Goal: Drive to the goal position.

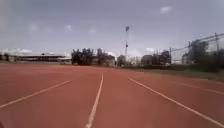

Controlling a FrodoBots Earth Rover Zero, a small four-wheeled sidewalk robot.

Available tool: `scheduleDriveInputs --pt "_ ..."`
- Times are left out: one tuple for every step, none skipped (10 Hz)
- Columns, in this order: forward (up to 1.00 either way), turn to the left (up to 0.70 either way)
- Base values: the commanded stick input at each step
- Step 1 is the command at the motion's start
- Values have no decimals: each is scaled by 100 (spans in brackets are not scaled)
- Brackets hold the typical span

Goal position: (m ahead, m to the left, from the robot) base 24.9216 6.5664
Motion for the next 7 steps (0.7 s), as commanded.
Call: scheduleDriveInputs --pt "45 0" --pt "45 0" --pt "45 0" --pt "45 0" --pt "45 0" --pt "45 0" --pt "45 0"
